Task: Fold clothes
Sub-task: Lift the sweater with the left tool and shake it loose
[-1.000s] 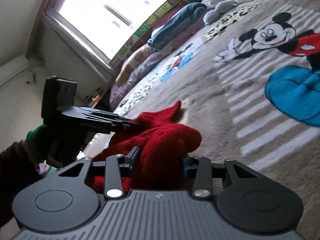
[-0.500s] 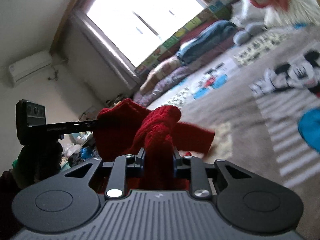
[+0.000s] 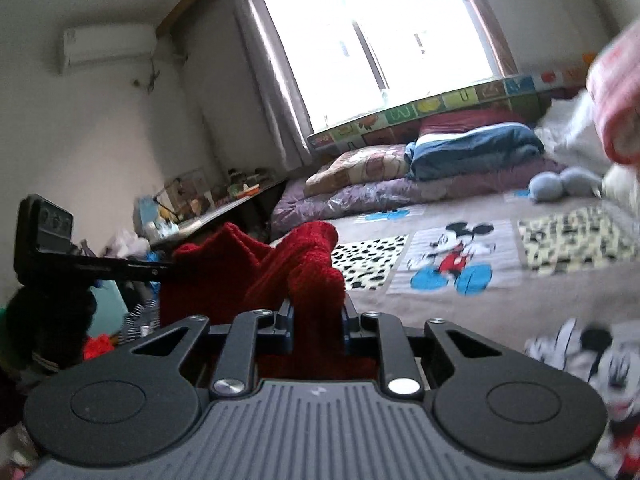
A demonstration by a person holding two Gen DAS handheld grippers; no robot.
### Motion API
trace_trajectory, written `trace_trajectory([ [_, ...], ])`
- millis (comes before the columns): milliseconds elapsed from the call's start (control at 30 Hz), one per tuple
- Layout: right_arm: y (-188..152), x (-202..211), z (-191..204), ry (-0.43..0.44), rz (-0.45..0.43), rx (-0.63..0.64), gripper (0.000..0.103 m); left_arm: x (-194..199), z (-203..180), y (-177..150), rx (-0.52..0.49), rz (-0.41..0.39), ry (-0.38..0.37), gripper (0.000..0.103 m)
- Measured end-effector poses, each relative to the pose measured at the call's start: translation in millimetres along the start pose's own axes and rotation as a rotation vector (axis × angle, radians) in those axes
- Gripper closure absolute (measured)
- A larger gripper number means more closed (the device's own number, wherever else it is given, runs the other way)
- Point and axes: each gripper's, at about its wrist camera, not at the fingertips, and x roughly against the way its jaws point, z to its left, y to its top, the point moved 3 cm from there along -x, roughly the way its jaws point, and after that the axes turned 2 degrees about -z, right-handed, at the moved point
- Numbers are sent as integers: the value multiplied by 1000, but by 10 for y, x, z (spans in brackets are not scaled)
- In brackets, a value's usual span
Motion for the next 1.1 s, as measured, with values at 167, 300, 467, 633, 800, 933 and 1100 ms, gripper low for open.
trace_trajectory([
  [167, 472, -343, -103, -50, 18, 100, 82, -192, 111, 386, -15, -60, 50, 87],
  [300, 840, -626, -190, -82, 4, 161, 82, -341, 212, 659, -21, -141, 93, 87],
  [467, 1193, -1024, -281, -131, -41, 244, 82, -503, 362, 740, -27, -191, 140, 87],
  [633, 1128, -1342, -309, -164, -41, 317, 82, -476, 501, 353, -4, -158, 121, 87],
  [800, 607, -1292, -211, -127, 3, 366, 82, -253, 479, -255, 10, -124, 86, 87],
  [933, 119, -1086, -131, -91, 46, 359, 82, -48, 386, -715, 36, -84, 76, 87],
  [1100, -412, -819, 67, -63, 93, 368, 82, 193, 235, -1234, 66, -44, 86, 87],
])
